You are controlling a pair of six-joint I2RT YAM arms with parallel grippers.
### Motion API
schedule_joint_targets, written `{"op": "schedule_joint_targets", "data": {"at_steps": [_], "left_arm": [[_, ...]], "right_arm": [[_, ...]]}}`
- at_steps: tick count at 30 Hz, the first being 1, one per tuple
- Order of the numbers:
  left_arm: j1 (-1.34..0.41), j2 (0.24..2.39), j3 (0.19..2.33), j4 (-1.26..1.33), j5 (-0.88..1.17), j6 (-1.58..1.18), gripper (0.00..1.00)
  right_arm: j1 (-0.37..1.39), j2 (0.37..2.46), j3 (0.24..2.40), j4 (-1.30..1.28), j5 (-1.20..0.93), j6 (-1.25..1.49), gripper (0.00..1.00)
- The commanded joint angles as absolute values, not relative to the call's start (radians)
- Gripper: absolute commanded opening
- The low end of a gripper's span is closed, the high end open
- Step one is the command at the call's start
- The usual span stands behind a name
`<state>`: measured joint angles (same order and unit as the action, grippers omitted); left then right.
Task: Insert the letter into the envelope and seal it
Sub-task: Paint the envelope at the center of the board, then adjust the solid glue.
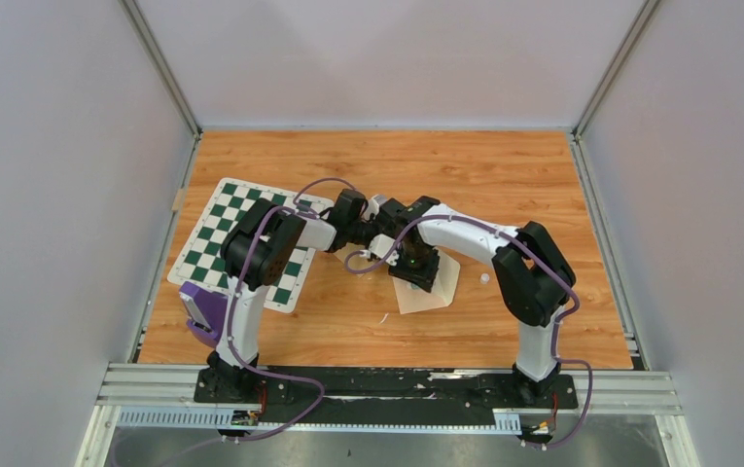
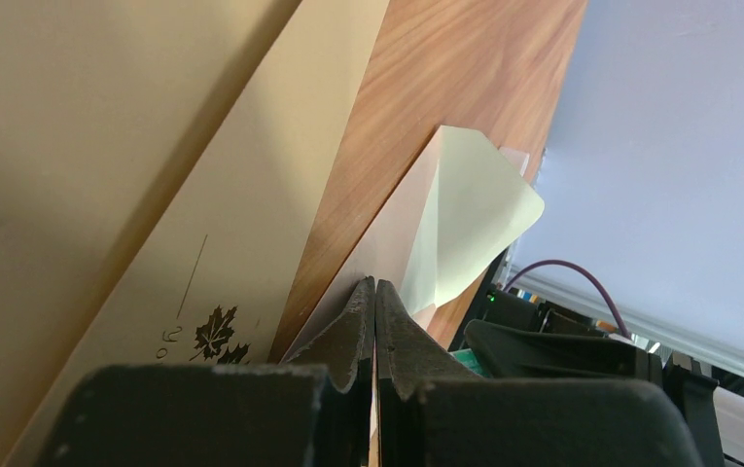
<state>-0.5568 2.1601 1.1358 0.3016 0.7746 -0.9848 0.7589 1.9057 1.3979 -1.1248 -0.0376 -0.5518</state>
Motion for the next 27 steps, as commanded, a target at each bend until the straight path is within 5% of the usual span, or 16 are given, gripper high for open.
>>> {"op": "schedule_joint_targets", "data": {"at_steps": [1, 23, 27], "left_arm": [[-0.564, 2.168, 1.132, 0.253, 0.696, -0.94, 0.0], [-0.552, 2.114, 1.167, 0.266, 0.721, -0.883, 0.0], [-0.523, 2.057, 1.169, 0.342, 0.771, -0.873, 0.12]], "right_arm": [[0.77, 1.882, 1.397, -1.119, -0.059, -0.554, 0.0], [0.621, 1.769, 1.555, -1.235, -0.059, -0.595, 0.0], [0.525, 1.72, 1.592, -1.263, -0.171, -0.577, 0.0]]}}
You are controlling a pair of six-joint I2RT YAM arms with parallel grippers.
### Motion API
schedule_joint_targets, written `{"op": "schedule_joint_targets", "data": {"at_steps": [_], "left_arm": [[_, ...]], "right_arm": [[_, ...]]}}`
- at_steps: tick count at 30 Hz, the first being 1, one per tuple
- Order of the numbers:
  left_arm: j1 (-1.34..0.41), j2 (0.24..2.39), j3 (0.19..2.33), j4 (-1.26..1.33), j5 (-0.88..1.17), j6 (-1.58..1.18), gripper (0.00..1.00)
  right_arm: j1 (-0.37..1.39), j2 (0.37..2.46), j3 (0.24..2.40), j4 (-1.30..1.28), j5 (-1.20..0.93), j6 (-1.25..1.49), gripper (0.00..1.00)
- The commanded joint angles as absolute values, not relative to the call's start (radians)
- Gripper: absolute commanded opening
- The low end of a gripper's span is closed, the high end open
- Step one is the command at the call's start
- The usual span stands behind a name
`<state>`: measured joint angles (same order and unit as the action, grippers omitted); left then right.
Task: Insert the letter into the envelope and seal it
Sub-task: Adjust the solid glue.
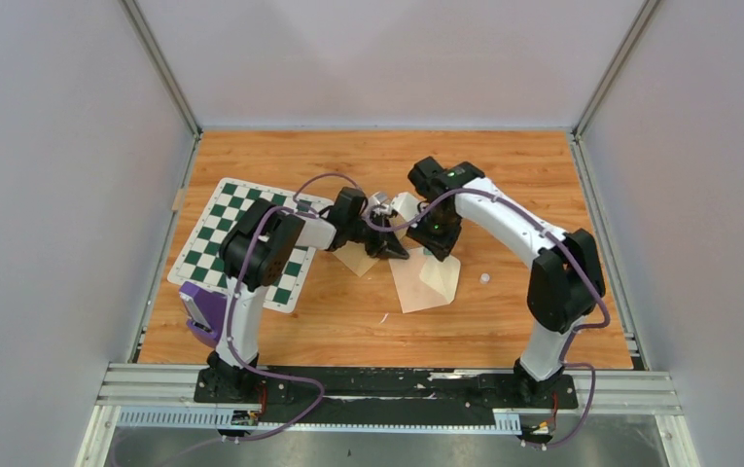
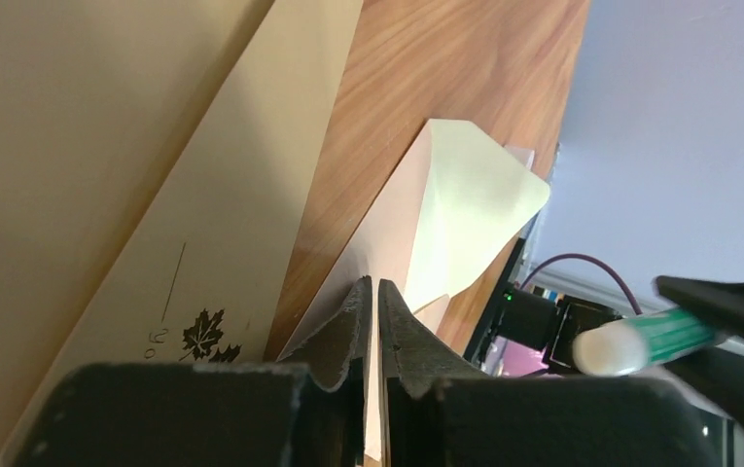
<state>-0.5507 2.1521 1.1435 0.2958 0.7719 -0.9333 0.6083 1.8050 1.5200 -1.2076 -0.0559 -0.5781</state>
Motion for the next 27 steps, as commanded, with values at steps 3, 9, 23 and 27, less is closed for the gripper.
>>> {"op": "schedule_joint_targets", "data": {"at_steps": [3, 9, 23, 27], "left_arm": [[-0.488, 1.998, 1.166, 0.434, 0.81, -0.885, 0.22], [-0.431, 1.809, 1.12, 0.614, 0.835, -0.783, 0.34], [-0.53, 1.429, 1.262, -0.151, 0.936, 0.69, 0.48], [-0.57, 1.393, 1.18, -0.051, 0.806, 0.882, 0.48]], "right_arm": [[0.418, 1.703, 1.663, -1.267, -0.309, -0.546, 0.0], [0.259, 1.688, 1.745, -1.225, -0.578, -0.536, 0.0], [0.319, 1.805, 2.014, -1.311, -0.87, -0.615, 0.0], [0.38, 1.819, 2.024, -1.324, -0.85, -0.615, 0.0]]}}
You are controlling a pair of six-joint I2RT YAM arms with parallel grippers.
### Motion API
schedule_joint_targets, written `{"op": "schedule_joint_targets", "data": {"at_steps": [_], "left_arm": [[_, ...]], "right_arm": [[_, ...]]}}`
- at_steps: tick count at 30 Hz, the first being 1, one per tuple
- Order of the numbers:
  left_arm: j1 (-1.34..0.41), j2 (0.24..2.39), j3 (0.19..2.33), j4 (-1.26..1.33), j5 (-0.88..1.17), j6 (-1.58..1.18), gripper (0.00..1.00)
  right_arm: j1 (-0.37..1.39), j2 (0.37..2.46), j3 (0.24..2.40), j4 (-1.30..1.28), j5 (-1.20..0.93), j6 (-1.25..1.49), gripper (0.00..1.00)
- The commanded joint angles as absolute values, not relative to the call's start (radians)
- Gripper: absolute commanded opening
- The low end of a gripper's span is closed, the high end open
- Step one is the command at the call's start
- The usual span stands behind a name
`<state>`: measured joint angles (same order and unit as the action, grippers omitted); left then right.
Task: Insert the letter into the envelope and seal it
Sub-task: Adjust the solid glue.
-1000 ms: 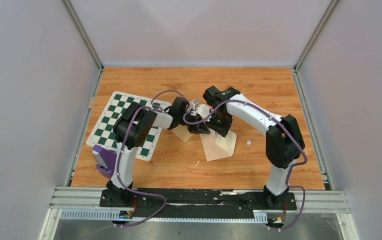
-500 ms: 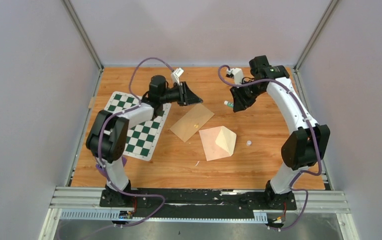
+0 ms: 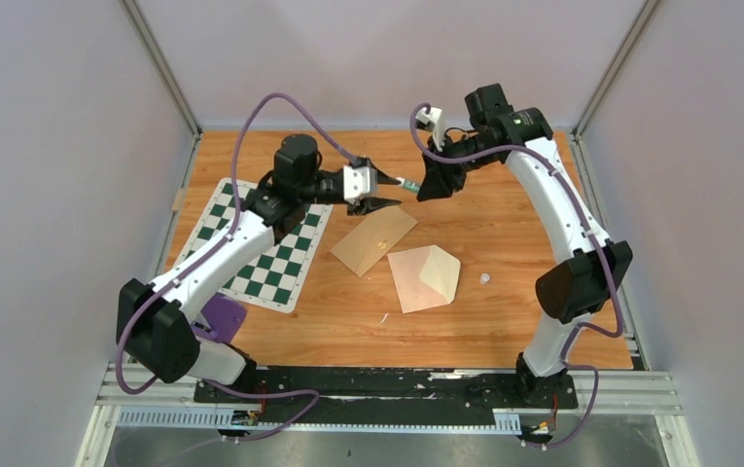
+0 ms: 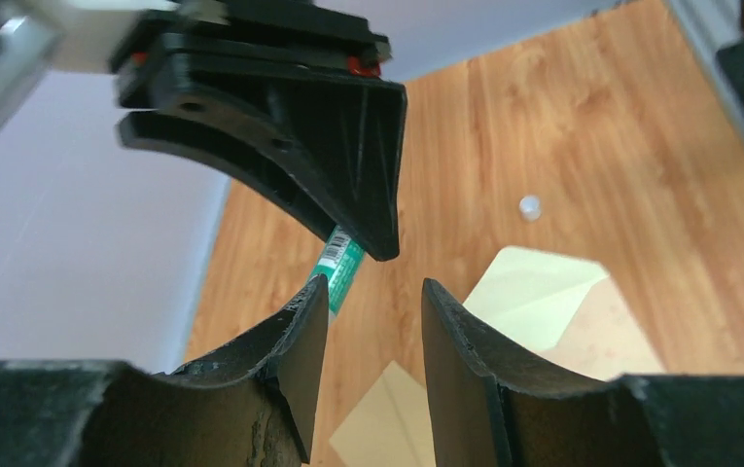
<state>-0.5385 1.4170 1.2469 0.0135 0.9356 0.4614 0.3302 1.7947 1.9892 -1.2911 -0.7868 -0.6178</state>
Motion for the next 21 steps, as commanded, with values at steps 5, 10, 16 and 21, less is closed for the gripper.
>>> {"op": "schedule_joint_targets", "data": {"at_steps": [5, 10, 16, 21], "left_arm": [[-0.591, 1.392, 1.142, 0.065, 0.734, 1.028, 0.5], [-0.604, 1.427, 1.202, -0.07, 0.711, 1.139, 0.5], [-0.618, 1.451, 1.221, -0.104, 0.72, 1.181, 0.48], [-0.631, 1.48, 1.256, -0.156, 0.748, 1.213, 0.43]], "right_arm": [[0.406, 1.825, 2.024, -1.316, -0.882, -0.574, 0.0], [0.415, 1.818, 2.034, -1.305, -0.881, -0.562, 0.0], [0.419, 1.809, 2.012, -1.272, -0.866, -0.485, 0.01], [0.419, 1.819, 2.01, -1.251, -0.876, -0.425, 0.01]]}}
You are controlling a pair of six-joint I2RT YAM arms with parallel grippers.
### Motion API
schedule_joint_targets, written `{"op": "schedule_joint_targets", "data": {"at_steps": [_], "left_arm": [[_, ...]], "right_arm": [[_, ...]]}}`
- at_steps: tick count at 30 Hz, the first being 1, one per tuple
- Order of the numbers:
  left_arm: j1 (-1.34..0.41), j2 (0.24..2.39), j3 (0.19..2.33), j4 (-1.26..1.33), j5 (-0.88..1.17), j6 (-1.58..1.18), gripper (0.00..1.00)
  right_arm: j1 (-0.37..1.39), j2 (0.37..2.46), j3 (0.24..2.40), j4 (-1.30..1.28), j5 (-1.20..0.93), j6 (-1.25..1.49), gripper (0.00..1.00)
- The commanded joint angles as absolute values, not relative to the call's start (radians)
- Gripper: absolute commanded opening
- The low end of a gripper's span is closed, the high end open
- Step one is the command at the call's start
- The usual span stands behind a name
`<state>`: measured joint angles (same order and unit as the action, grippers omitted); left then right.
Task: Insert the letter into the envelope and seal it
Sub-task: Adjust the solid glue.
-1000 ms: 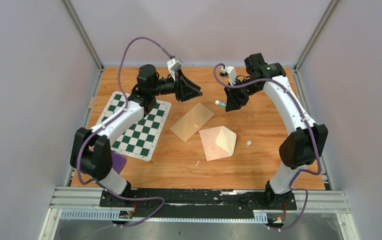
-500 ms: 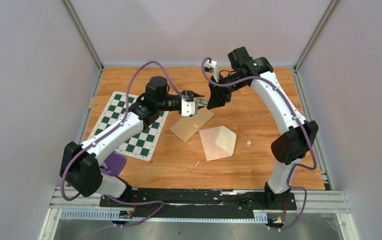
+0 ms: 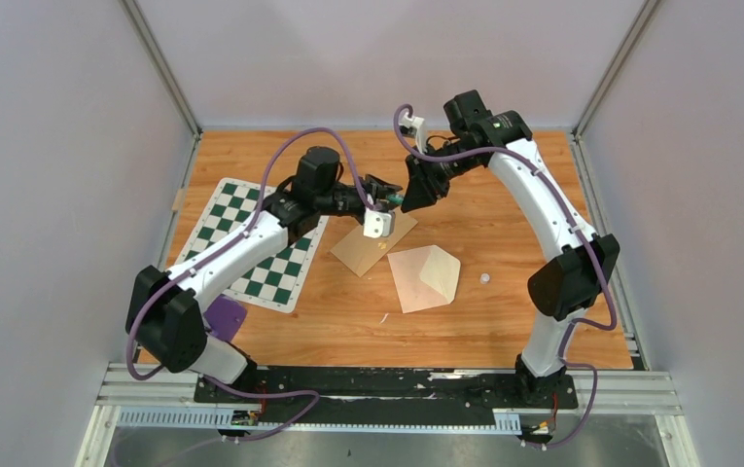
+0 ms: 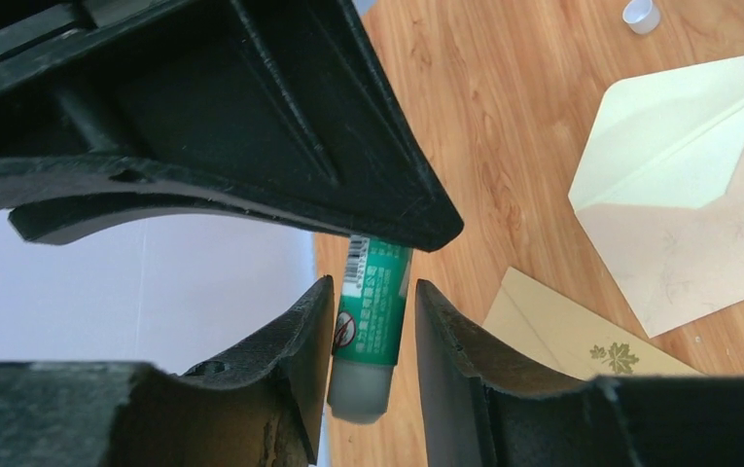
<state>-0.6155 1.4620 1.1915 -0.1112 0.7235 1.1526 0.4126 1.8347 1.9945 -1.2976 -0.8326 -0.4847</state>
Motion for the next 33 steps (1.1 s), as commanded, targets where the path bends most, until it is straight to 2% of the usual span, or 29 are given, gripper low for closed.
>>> {"op": "schedule_joint_targets", "data": {"at_steps": [1, 5, 9, 10, 14, 19, 22, 24, 26, 30, 33], "left_arm": [[-0.631, 1.482, 1.26, -0.173, 0.75, 1.217, 0.43], [-0.637, 1.489, 1.27, -0.186, 0.761, 1.222, 0.4], [-0.64, 1.499, 1.279, -0.188, 0.759, 1.197, 0.24], [-0.64, 1.501, 1.283, -0.187, 0.755, 1.166, 0.16], [-0.64, 1.516, 1.263, -0.103, 0.695, 0.927, 0.02], [-0.641, 1.517, 1.161, 0.048, 0.628, 0.494, 0.0], [-0.638, 1.535, 1.099, 0.119, 0.585, 0.121, 0.0], [-0.639, 1.565, 1.057, 0.159, 0.578, -0.08, 0.0], [-0.635, 1.607, 0.998, 0.242, 0.618, -0.234, 0.0], [-0.633, 1.678, 0.852, 0.452, 0.654, -0.474, 0.0], [-0.63, 1.696, 0.798, 0.497, 0.647, -0.531, 0.0]], "right_arm": [[0.419, 1.822, 2.012, -1.246, -0.875, -0.416, 0.01], [0.419, 1.829, 2.011, -1.234, -0.87, -0.39, 0.01], [0.419, 1.831, 2.003, -1.229, -0.862, -0.377, 0.05], [0.419, 1.829, 1.997, -1.229, -0.853, -0.376, 0.09], [0.4, 1.779, 1.932, -1.214, -0.819, -0.371, 0.34], [0.239, 1.687, 1.843, -1.192, -0.921, -0.327, 0.56], [0.086, 1.645, 1.745, -1.163, -1.03, -0.263, 0.58], [0.014, 1.637, 1.64, -1.144, -1.072, -0.242, 0.57], [-0.05, 1.646, 1.524, -1.098, -0.983, -0.188, 0.51], [-0.131, 1.696, 1.299, -0.974, -0.901, -0.03, 0.16], [-0.15, 1.753, 1.243, -0.924, -0.888, -0.006, 0.03]]}}
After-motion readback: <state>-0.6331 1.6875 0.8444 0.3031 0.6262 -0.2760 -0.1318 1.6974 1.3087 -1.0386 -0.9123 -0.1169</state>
